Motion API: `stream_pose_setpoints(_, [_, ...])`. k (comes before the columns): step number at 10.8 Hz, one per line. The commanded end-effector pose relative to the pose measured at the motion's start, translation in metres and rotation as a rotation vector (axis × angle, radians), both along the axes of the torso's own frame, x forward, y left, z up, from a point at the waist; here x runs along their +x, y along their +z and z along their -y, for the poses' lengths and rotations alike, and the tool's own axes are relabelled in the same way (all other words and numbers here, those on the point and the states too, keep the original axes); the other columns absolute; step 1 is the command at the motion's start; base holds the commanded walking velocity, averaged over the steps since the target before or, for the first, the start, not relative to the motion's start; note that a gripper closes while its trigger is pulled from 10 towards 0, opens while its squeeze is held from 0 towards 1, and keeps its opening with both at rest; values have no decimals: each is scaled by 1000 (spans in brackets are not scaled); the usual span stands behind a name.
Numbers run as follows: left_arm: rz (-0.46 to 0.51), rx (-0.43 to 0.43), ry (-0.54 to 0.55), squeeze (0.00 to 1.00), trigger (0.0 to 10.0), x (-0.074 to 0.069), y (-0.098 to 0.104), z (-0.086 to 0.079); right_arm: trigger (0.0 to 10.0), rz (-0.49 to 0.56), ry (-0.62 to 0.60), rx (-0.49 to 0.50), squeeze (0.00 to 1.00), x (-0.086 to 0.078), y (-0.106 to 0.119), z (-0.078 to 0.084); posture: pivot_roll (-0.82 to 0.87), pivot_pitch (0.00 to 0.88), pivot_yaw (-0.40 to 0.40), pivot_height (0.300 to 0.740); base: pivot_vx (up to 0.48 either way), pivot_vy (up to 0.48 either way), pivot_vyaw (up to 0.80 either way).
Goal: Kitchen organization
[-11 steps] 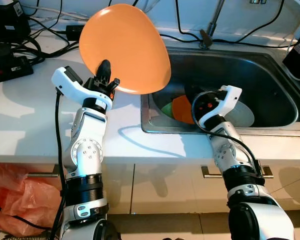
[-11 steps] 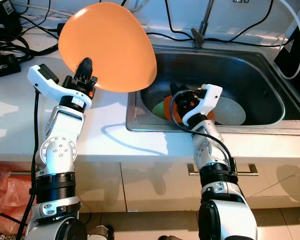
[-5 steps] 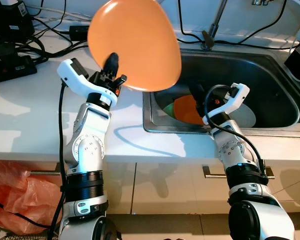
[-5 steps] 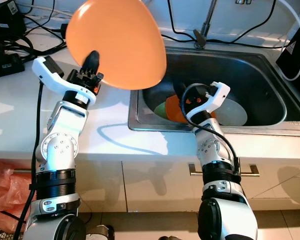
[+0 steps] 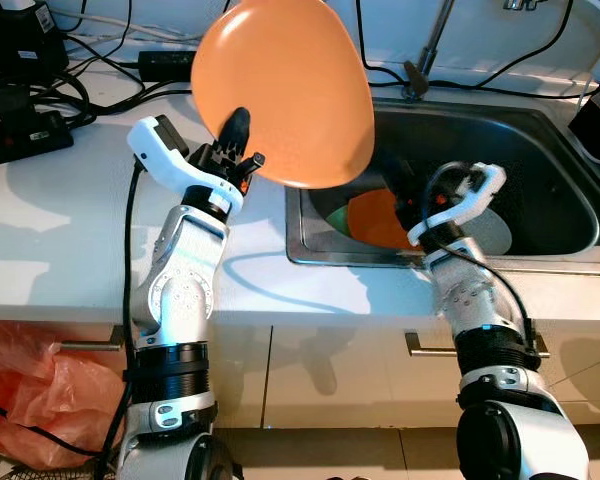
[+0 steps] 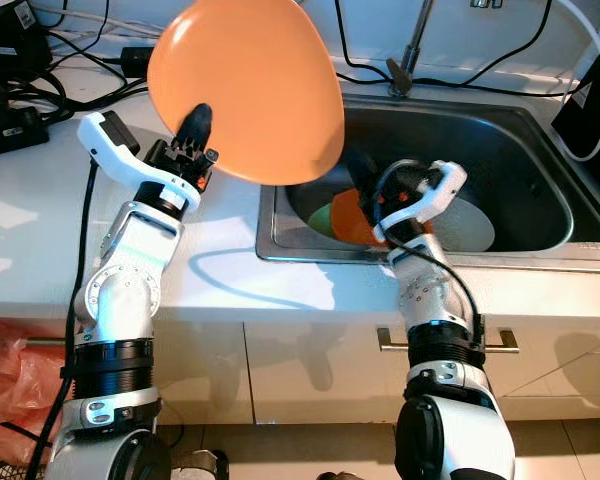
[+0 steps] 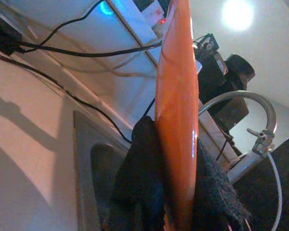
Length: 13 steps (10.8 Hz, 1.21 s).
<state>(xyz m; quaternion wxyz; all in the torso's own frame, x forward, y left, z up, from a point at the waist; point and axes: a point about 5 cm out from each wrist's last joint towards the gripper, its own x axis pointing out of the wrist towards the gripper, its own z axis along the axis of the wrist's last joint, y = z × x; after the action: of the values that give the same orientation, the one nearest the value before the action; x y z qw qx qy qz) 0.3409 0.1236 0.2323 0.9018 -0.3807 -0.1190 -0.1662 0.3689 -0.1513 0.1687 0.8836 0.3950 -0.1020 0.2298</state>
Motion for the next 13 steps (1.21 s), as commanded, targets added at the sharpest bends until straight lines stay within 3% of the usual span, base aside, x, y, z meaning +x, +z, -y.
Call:
stream_pose_setpoints(1, [55, 12, -45, 0, 10000, -4, 10, 6, 10000, 23, -2, 26, 0, -1, 5, 5, 93, 93, -87, 740, 0, 0, 0])
stream_pose_setpoints(7, [107, 98, -171, 0, 10000, -14, 11, 4, 10000, 115, 202, 79, 0, -13, 16, -3, 96, 97, -97, 740, 0, 0, 0])
stream_pose_setpoints(13, [153, 110, -224, 0, 10000, -23, 15, -3, 10000, 88, 181, 52, 0, -13, 11, 2, 97, 95, -99, 740, 0, 0, 0])
